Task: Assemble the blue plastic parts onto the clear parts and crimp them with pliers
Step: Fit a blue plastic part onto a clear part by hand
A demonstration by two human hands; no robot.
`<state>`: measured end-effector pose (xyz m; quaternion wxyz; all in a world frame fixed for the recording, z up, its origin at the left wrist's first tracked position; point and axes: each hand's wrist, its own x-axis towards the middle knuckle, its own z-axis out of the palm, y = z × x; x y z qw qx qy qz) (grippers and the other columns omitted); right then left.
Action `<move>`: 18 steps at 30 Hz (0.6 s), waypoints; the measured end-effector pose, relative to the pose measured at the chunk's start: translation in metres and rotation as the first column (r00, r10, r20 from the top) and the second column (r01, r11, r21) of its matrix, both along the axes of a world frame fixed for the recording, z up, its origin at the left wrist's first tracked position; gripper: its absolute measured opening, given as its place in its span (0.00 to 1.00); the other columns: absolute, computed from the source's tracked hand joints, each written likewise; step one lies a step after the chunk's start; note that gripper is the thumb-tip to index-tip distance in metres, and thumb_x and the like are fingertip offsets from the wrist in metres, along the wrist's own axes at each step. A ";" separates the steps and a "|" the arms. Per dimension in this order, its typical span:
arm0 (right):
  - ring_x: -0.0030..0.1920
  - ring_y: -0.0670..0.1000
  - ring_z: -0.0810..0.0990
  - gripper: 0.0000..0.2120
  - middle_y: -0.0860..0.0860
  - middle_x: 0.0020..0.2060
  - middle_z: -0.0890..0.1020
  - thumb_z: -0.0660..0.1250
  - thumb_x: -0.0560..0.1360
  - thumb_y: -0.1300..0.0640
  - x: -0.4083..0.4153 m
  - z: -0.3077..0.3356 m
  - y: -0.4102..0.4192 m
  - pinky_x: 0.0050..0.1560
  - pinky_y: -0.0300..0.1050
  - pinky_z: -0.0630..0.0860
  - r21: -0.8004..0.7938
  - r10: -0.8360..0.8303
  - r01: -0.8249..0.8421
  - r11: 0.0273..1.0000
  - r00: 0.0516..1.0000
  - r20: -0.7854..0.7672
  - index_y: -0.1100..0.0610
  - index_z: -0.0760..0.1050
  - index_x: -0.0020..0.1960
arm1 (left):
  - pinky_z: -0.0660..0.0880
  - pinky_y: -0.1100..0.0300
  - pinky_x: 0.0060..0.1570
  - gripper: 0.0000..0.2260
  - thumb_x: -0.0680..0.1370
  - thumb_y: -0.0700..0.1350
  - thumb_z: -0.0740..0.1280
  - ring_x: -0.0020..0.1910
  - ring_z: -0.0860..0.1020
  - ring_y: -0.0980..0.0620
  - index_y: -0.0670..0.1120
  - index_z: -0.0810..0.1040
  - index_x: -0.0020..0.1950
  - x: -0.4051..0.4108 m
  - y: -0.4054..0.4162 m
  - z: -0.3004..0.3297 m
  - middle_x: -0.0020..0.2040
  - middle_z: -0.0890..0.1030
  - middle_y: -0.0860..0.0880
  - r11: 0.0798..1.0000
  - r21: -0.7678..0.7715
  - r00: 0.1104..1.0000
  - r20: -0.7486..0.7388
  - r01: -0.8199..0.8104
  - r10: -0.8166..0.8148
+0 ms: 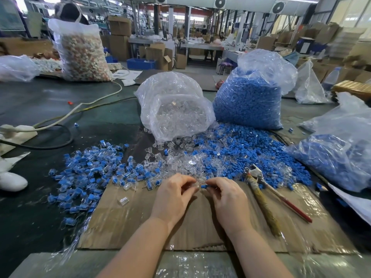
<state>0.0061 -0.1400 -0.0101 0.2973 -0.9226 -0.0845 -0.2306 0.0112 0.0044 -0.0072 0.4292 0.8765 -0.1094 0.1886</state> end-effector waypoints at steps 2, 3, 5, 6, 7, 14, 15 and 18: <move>0.42 0.50 0.78 0.04 0.47 0.39 0.82 0.72 0.70 0.62 0.000 0.000 0.000 0.42 0.35 0.65 -0.006 -0.007 0.007 1.000 1.000 -0.006 0.55 0.80 0.43 | 0.64 0.83 0.44 0.07 0.72 0.42 0.72 0.39 0.72 0.70 0.46 0.83 0.50 0.000 0.000 0.000 0.44 0.81 0.54 1.000 -0.005 1.000 -0.001 0.003 -0.003; 0.42 0.50 0.78 0.03 0.47 0.38 0.82 0.71 0.71 0.61 0.001 -0.001 0.000 0.42 0.35 0.65 -0.010 -0.009 0.009 1.000 1.000 -0.011 0.55 0.80 0.42 | 0.64 0.83 0.44 0.07 0.72 0.42 0.72 0.39 0.72 0.71 0.46 0.83 0.50 0.000 0.000 0.000 0.44 0.81 0.54 1.000 -0.001 1.000 -0.001 0.001 -0.001; 0.42 0.50 0.77 0.02 0.47 0.38 0.81 0.71 0.71 0.60 0.002 -0.001 0.000 0.41 0.35 0.63 -0.013 -0.011 0.011 1.000 1.000 -0.017 0.55 0.79 0.42 | 0.65 0.82 0.44 0.10 0.73 0.41 0.71 0.39 0.72 0.70 0.47 0.82 0.54 0.000 0.001 0.000 0.44 0.80 0.56 1.000 0.011 1.000 -0.009 -0.004 0.004; 0.42 0.50 0.77 0.02 0.47 0.38 0.81 0.71 0.72 0.59 0.002 -0.002 0.000 0.40 0.35 0.62 -0.014 -0.013 0.012 1.000 1.000 -0.020 0.55 0.79 0.42 | 0.65 0.82 0.44 0.13 0.74 0.41 0.70 0.39 0.72 0.69 0.48 0.80 0.58 0.000 0.001 0.000 0.43 0.77 0.58 1.000 0.021 1.000 -0.018 -0.002 0.002; 0.42 0.49 0.76 0.02 0.46 0.38 0.81 0.71 0.72 0.59 0.002 -0.002 0.000 0.40 0.35 0.62 -0.018 -0.014 0.013 1.000 1.000 -0.023 0.55 0.78 0.42 | 0.65 0.81 0.45 0.16 0.75 0.41 0.69 0.40 0.72 0.68 0.49 0.77 0.62 0.000 0.001 0.000 0.43 0.74 0.60 0.999 0.033 1.000 -0.031 0.006 -0.005; 0.43 0.48 0.75 0.03 0.45 0.39 0.80 0.68 0.74 0.56 0.001 -0.001 0.001 0.40 0.35 0.62 -0.044 -0.018 0.017 0.999 0.999 -0.037 0.54 0.77 0.42 | 0.65 0.79 0.47 0.15 0.79 0.42 0.62 0.44 0.71 0.61 0.48 0.74 0.66 0.004 0.000 -0.001 0.48 0.69 0.56 0.991 0.110 0.994 -0.089 0.071 -0.061; 0.43 0.48 0.75 0.03 0.45 0.39 0.80 0.68 0.74 0.56 0.001 -0.001 0.001 0.40 0.35 0.61 -0.045 -0.018 0.016 0.999 0.999 -0.038 0.54 0.77 0.42 | 0.64 0.79 0.47 0.13 0.79 0.42 0.63 0.44 0.71 0.62 0.48 0.75 0.63 0.003 0.000 0.000 0.49 0.69 0.57 0.992 0.100 0.994 -0.089 0.071 -0.063; 0.42 0.48 0.75 0.03 0.46 0.38 0.80 0.68 0.74 0.56 0.001 -0.001 0.000 0.39 0.36 0.62 -0.041 -0.016 0.015 0.999 0.999 -0.038 0.54 0.76 0.42 | 0.65 0.80 0.47 0.07 0.76 0.40 0.66 0.43 0.72 0.64 0.50 0.77 0.50 0.002 0.002 0.002 0.46 0.71 0.58 0.998 0.036 0.996 -0.079 0.052 -0.049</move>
